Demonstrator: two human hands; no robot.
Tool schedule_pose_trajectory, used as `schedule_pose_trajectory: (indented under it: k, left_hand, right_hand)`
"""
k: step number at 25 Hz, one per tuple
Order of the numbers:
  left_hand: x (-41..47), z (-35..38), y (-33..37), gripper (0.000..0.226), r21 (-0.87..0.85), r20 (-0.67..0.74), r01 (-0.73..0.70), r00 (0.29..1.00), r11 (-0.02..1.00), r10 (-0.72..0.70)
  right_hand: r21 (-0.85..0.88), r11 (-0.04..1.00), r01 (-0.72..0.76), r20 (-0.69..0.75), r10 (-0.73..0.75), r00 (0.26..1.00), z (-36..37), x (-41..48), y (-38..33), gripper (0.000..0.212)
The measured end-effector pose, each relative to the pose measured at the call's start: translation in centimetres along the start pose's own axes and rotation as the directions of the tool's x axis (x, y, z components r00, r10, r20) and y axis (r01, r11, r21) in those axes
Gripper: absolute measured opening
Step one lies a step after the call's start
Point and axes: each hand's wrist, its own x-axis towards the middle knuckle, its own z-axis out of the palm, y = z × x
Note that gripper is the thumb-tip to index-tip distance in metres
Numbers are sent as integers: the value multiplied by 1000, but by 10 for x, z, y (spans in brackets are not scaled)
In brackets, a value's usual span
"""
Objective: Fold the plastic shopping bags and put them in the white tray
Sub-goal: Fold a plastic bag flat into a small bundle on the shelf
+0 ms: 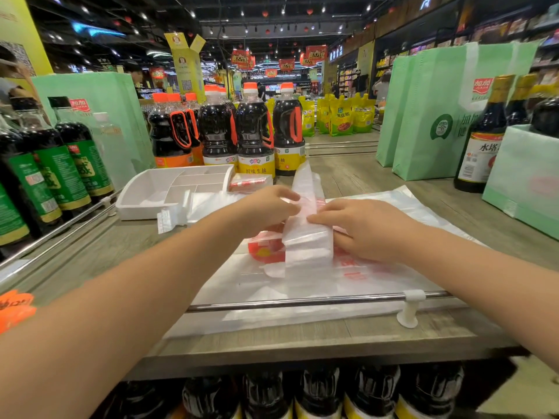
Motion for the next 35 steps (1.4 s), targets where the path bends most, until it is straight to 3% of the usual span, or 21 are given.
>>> schedule_pose_trajectory:
  k: [2, 4, 7, 13, 16, 18, 19, 23, 25, 28, 31, 32, 35]
  left_hand:
    - [-9, -11, -6, 39, 156, 57, -81, 996, 984, 73]
    - [-19, -24, -18, 49, 346, 208, -252, 960, 904, 189]
    - [-39, -33, -29, 60, 343, 421, -447, 859, 826, 291]
    - [-49, -23, -31, 49, 385, 394, -668, 743, 637, 541]
    - [-54, -18, -29, 50, 435, 427, -658, 752, 614, 503]
    - [-57, -16, -28, 45, 488, 465, -634, 770, 599, 436]
    - [-57, -16, -28, 41, 498, 462, -617, 784, 610, 415]
    - [-58, -11, -25, 30, 393, 407, -528, 834, 753, 373]
    - [-57, -8, -27, 22, 296, 366, -503, 845, 812, 390]
    - [-56, -8, -28, 12, 66, 290, -410, 880, 910, 376]
    - [-54, -8, -30, 11, -33, 303, -312, 902, 950, 307]
    - [-51, -8, -32, 15, -14, 287, -301, 912, 954, 292]
    - [-49, -7, -34, 57, 42, 222, -258, 944, 965, 243]
  right_hand:
    - [-10, 1000, -2, 99, 3, 995, -1, -2, -2, 44]
    - [15, 1000, -28, 142, 25, 990, -5, -5, -3, 44]
    - [63, 997, -53, 149, 43, 988, -5, -6, -3, 43]
    - [94, 993, -74, 328, 39, 944, -5, -5, -2, 49]
    - [143, 986, -87, 338, 34, 940, -8, -10, 3, 68]
    - [152, 988, -43, 251, 3, 968, -15, -18, 7, 89]
    - [159, 987, -11, 204, -22, 979, -18, -23, 7, 89]
    - [333, 940, 76, -3, -79, 997, -18, -33, -5, 46]
    - [441, 895, 66, -40, -54, 998, -17, -33, -13, 29]
    - [549, 835, -37, 19, 32, 999, -19, -30, -19, 9]
    - [611, 767, -197, 182, 107, 978, -18, -26, -18, 24]
    - [613, 753, -239, 220, 127, 967, -17, -25, -18, 28]
    - [653, 686, -321, 277, 178, 944, -18, -24, -20, 30]
